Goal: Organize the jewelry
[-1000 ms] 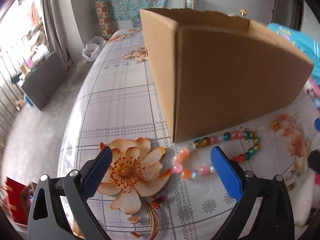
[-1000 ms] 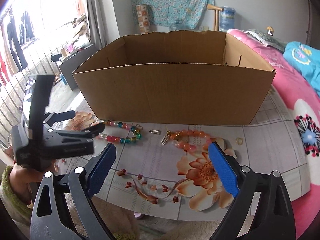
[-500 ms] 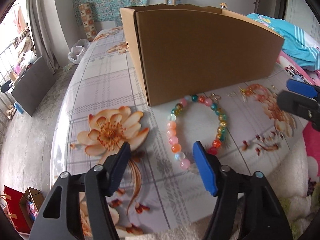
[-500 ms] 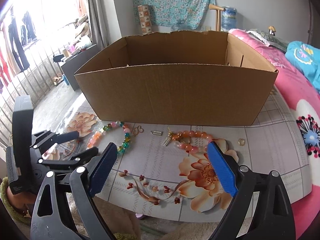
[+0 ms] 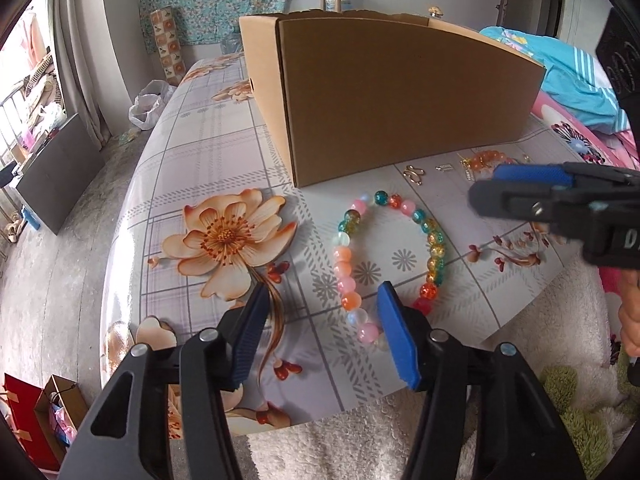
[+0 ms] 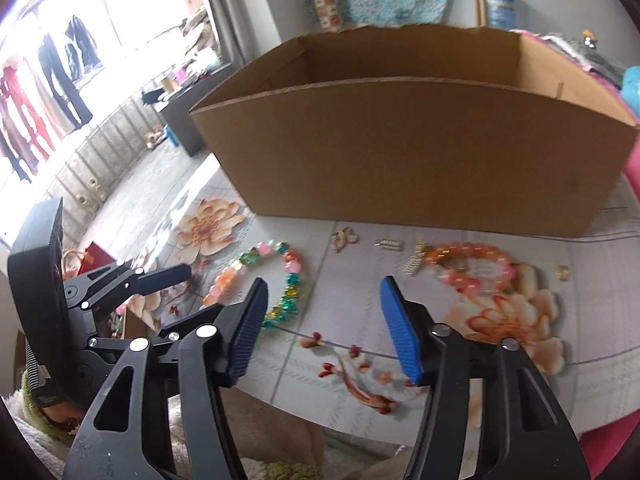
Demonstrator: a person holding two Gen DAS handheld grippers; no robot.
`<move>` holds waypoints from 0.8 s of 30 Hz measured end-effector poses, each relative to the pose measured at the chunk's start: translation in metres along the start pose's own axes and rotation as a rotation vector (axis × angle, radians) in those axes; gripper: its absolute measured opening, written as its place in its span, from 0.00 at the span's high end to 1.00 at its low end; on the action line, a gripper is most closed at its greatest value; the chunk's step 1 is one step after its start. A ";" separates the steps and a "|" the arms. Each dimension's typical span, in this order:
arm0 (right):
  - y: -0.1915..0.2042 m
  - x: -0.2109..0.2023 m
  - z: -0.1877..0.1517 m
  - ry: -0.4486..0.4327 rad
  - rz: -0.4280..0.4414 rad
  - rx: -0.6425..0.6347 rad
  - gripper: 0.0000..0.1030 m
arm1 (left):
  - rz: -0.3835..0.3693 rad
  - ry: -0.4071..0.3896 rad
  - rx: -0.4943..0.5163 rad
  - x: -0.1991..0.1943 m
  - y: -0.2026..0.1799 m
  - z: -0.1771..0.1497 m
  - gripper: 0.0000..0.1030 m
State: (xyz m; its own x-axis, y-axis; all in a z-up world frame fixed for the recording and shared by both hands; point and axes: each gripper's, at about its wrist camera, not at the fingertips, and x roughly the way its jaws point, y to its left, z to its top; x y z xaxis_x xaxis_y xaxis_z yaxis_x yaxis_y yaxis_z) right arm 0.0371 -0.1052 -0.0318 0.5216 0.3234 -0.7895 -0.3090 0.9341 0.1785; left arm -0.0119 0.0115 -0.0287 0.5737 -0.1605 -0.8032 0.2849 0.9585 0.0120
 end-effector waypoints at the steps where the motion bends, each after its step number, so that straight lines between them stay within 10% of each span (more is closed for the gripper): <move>1: 0.004 0.006 0.001 0.018 0.007 -0.015 0.57 | 0.000 -0.002 -0.004 0.000 0.002 0.001 0.51; 15: 0.041 0.041 0.009 0.085 -0.063 -0.199 0.90 | -0.020 -0.020 0.017 0.012 0.008 0.016 0.63; 24: 0.024 0.035 0.007 0.081 -0.007 -0.136 0.93 | -0.049 -0.038 0.030 0.015 0.005 0.022 0.91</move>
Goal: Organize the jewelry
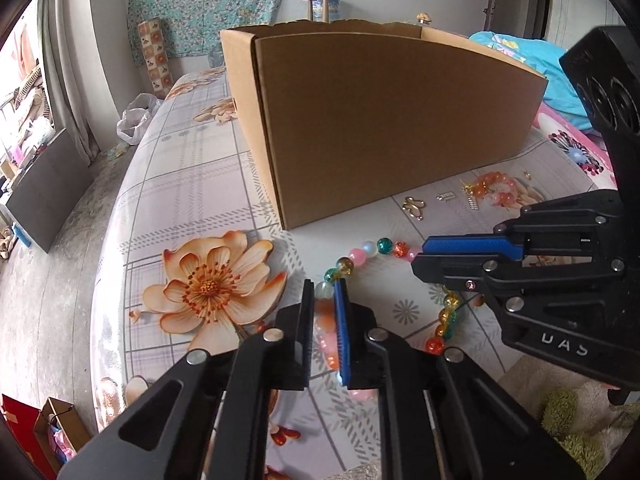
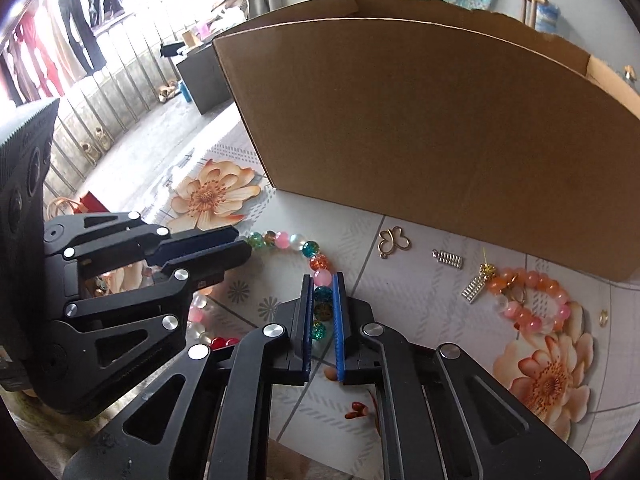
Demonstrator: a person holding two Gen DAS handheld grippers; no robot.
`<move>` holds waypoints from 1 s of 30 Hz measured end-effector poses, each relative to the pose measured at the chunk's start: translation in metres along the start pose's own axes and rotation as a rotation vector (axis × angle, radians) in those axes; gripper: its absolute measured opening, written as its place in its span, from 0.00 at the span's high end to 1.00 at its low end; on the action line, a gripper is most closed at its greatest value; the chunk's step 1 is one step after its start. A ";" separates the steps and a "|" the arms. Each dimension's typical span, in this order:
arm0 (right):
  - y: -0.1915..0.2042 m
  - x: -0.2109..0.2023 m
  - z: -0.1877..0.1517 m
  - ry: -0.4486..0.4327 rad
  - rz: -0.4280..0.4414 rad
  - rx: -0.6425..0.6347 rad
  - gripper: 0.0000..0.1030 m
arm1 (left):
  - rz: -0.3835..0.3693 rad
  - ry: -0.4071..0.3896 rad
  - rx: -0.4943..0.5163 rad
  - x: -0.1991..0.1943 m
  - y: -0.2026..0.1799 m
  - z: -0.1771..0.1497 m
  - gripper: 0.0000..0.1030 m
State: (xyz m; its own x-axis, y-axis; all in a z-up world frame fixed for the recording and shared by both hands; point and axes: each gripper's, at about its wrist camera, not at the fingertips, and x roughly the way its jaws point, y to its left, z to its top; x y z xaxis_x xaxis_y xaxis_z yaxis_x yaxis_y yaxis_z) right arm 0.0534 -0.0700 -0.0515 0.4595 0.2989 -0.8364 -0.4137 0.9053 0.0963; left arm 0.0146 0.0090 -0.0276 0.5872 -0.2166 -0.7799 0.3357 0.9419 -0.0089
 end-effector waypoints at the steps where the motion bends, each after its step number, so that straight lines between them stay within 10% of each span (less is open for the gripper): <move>1: -0.003 -0.002 0.000 -0.006 0.010 0.013 0.93 | -0.013 -0.002 -0.006 -0.001 0.000 0.000 0.91; 13: -0.023 -0.063 -0.001 -0.146 0.044 0.098 0.93 | -0.075 -0.122 0.011 -0.061 -0.012 0.020 0.91; 23: -0.033 -0.146 0.057 -0.401 0.046 -0.010 0.93 | -0.108 -0.359 0.133 -0.129 -0.020 0.113 0.91; 30: -0.071 -0.095 0.126 -0.275 0.131 0.030 0.93 | -0.025 -0.290 0.177 -0.074 -0.008 0.171 0.91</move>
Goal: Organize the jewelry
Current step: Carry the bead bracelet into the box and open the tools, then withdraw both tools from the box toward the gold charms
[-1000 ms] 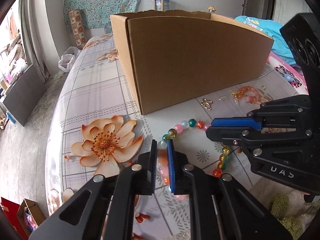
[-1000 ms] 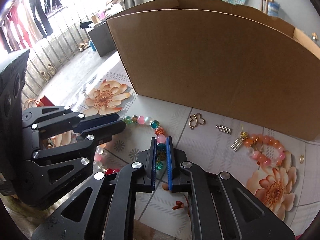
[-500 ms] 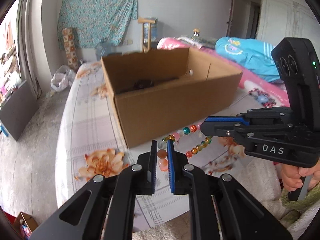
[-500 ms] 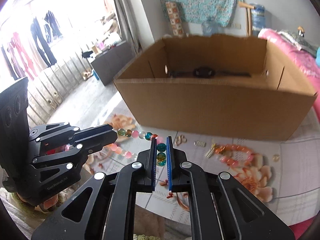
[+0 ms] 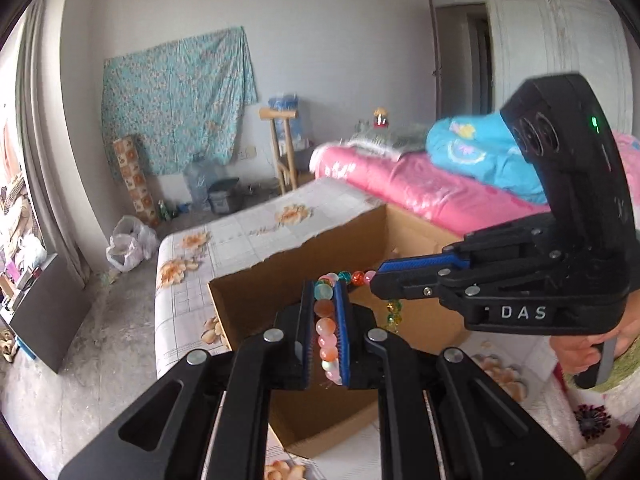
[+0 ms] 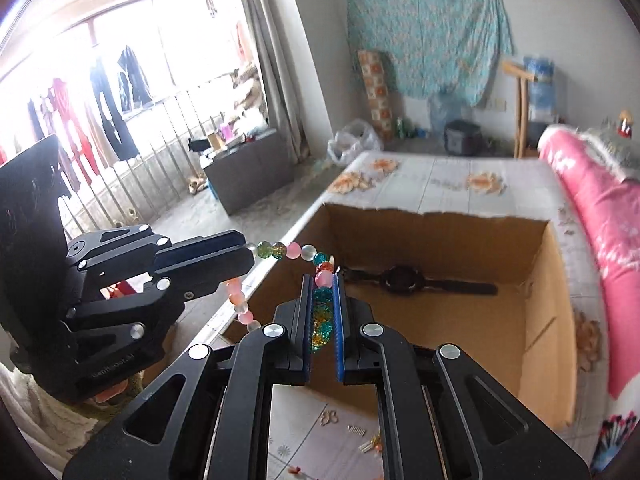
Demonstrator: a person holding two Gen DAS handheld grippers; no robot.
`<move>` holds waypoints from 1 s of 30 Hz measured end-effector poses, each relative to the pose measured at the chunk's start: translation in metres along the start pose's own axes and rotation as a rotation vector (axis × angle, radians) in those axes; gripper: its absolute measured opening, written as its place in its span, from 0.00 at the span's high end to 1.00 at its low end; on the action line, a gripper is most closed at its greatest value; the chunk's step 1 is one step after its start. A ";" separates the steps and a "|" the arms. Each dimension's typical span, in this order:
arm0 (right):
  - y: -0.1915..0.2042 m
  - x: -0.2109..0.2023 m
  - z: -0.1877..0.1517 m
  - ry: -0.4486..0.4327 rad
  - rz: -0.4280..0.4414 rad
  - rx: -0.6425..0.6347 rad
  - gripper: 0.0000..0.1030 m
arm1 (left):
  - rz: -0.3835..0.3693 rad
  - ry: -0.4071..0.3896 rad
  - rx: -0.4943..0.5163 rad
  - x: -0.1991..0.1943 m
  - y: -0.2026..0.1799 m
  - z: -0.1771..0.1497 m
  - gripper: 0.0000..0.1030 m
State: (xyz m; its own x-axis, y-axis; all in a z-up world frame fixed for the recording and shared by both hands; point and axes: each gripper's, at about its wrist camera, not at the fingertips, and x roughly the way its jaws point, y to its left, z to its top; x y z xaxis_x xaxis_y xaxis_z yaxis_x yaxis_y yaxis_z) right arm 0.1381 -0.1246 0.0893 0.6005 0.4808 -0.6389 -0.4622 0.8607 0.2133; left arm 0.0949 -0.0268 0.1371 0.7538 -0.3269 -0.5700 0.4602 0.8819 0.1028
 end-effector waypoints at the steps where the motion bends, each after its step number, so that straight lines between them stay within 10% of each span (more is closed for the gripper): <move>1: -0.002 0.010 0.000 0.027 0.005 0.013 0.93 | 0.004 0.026 -0.005 0.009 0.003 -0.001 0.91; 13: -0.028 0.102 -0.005 0.371 0.020 0.070 0.90 | 0.061 0.305 0.053 0.097 0.017 -0.034 0.90; 30: -0.040 0.032 0.007 0.104 0.036 0.154 0.77 | 0.059 0.158 -0.063 0.051 0.037 -0.035 0.88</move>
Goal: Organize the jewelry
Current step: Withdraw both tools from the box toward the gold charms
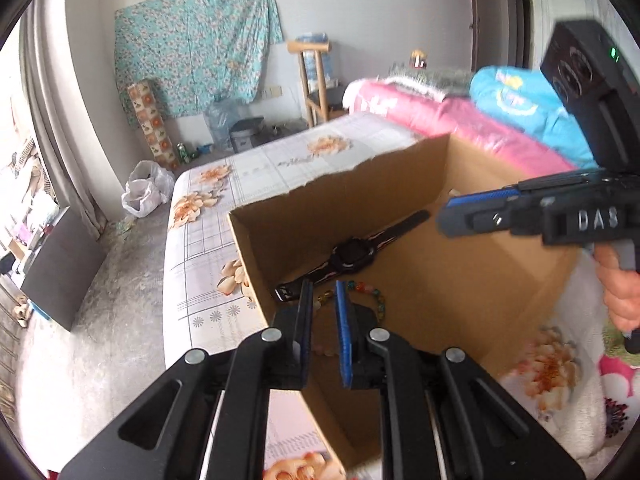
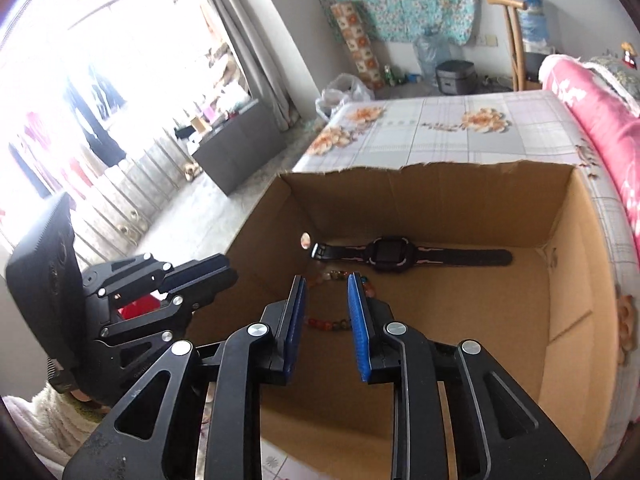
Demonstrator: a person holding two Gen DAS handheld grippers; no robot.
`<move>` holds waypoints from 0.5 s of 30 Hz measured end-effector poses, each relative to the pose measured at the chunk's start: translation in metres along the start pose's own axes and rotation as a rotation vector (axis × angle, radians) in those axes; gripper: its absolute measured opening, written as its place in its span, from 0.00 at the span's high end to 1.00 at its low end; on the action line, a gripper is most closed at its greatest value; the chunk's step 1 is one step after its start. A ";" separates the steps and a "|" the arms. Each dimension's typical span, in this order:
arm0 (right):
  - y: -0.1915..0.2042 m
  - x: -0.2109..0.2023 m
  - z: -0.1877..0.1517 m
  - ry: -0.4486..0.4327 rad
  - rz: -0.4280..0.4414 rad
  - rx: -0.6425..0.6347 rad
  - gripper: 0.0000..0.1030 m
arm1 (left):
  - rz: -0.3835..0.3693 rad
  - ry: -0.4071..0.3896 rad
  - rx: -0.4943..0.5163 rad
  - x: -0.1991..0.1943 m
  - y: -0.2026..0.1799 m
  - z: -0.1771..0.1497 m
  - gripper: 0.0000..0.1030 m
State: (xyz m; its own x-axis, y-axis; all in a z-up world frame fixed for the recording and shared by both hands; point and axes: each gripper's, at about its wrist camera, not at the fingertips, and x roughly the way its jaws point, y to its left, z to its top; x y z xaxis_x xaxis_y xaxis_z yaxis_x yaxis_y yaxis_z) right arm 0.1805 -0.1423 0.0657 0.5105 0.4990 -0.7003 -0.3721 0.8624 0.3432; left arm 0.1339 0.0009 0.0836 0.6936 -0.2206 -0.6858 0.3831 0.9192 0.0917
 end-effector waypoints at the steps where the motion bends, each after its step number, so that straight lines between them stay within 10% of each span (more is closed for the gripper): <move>1: -0.001 -0.011 -0.003 -0.021 0.013 0.012 0.75 | -0.014 -0.013 -0.009 -0.006 0.000 -0.002 0.85; 8: -0.001 -0.070 -0.047 -0.128 0.089 0.053 0.66 | -0.180 -0.105 -0.040 -0.057 -0.020 -0.044 0.77; 15: -0.008 -0.059 -0.115 -0.064 0.111 0.164 0.66 | -0.287 0.039 -0.096 -0.029 -0.059 -0.098 0.77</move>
State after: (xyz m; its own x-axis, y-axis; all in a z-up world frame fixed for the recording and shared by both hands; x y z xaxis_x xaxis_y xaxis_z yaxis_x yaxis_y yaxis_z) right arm 0.0638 -0.1884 0.0324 0.5236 0.5916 -0.6130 -0.3004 0.8015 0.5170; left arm 0.0314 -0.0145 0.0276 0.5405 -0.4645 -0.7015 0.4991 0.8483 -0.1771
